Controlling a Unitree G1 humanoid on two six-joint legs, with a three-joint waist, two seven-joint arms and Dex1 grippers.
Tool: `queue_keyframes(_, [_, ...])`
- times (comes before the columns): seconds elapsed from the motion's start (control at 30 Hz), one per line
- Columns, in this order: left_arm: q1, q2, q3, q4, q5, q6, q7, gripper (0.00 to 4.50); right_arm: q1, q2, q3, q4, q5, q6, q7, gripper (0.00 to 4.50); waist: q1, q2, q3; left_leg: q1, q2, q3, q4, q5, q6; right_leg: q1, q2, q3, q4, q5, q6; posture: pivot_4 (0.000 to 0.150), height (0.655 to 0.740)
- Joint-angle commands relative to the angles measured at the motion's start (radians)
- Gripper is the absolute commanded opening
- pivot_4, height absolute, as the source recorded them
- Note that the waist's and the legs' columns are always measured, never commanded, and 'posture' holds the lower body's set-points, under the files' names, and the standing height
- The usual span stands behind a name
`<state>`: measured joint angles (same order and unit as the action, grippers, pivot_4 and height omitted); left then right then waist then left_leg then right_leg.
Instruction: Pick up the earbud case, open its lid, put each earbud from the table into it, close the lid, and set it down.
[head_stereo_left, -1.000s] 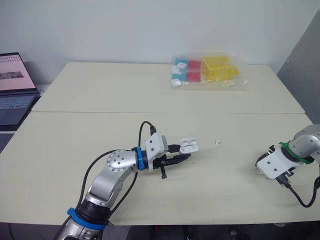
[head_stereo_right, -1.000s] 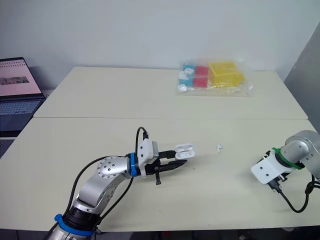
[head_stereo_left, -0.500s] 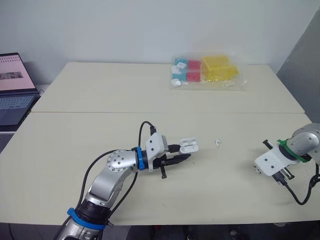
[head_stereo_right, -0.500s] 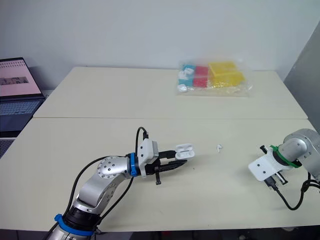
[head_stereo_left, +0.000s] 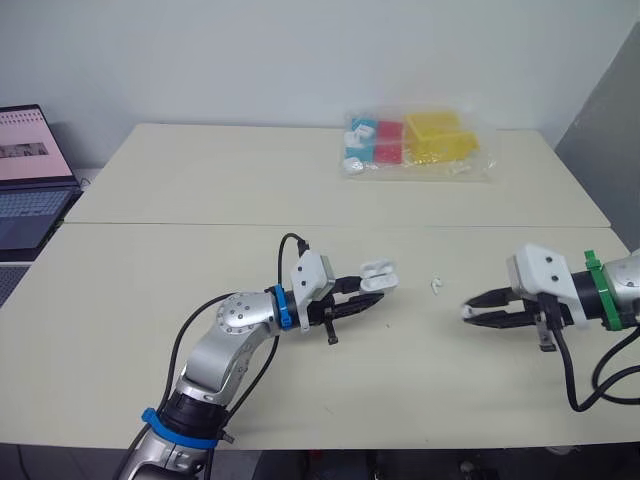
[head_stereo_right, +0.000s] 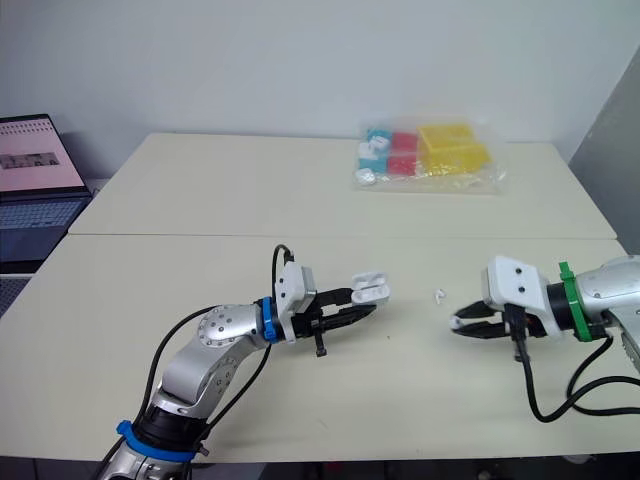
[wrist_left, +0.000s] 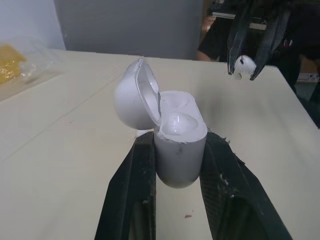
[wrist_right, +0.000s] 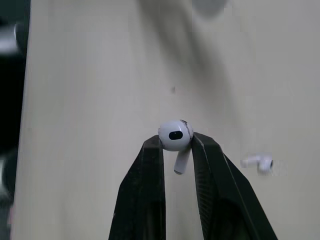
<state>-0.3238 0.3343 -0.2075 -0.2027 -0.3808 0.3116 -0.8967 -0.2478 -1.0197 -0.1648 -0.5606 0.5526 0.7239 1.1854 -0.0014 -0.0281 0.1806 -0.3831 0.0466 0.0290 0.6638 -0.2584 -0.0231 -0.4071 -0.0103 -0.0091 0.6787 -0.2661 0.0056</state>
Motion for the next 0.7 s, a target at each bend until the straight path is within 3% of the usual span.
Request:
queue_keyframes(0.03, [-0.041, -0.015, 0.036, -0.026, -0.053, 0.043, 0.019, 0.81, -0.041, 0.112, -0.069, -0.119, 0.165, 0.155, -0.209, 0.39, -0.001, 0.000, 0.000, 0.000, 0.000, 0.000, 0.000, 0.000, 0.000, 0.000, 0.000, 0.000, 0.000, 0.000, 0.000, 0.150, 0.7378])
queue_keyframes(0.27, [-0.092, -0.017, 0.057, -0.026, -0.083, 0.093, 0.034, 0.81, -0.057, 0.400, -0.030, -0.201, 0.171, 0.071, -0.505, 0.39, -0.001, -0.001, 0.000, -0.002, 0.000, -0.001, -0.001, 0.000, 0.000, -0.001, 0.002, 0.000, -0.002, 0.000, 0.000, 0.150, 0.7378])
queue_keyframes(0.7, [-0.113, -0.002, 0.074, -0.045, -0.122, 0.152, 0.030, 0.81, -0.107, 0.526, 0.109, -0.200, 0.050, -0.037, -0.703, 0.39, -0.002, -0.001, 0.000, -0.003, 0.000, -0.001, -0.001, 0.000, 0.000, -0.002, 0.002, 0.000, -0.002, 0.000, 0.000, 0.150, 0.7378])
